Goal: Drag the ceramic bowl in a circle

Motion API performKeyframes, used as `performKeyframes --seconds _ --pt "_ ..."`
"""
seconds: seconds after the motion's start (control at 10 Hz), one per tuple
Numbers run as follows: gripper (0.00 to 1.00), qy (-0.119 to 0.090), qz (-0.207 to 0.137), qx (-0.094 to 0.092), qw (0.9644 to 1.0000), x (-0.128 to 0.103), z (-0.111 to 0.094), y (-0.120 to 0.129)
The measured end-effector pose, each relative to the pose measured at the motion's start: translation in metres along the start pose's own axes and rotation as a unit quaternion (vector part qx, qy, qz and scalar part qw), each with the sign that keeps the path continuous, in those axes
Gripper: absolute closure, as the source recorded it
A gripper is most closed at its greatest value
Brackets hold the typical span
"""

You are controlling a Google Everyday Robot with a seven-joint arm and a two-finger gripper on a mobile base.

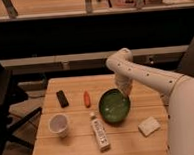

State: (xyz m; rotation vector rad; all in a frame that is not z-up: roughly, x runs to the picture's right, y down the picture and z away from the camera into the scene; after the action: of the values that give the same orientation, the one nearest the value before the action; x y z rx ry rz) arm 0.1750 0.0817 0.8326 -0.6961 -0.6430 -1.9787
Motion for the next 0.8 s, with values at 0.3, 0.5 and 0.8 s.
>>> performKeyframes --seconds 0.3,0.5,0.8 --pt "1.0 -0.001 -0.004 0.0 1.0 -0.003 -0.0032 -0.0002" --pt "1.0 -0.002 -0.003 0.002 1.0 -0.0034 -0.005 0.0018" --pt "1.0 -0.003 -0.004 0.001 1.0 -0.0065 -0.0071 0.0062"
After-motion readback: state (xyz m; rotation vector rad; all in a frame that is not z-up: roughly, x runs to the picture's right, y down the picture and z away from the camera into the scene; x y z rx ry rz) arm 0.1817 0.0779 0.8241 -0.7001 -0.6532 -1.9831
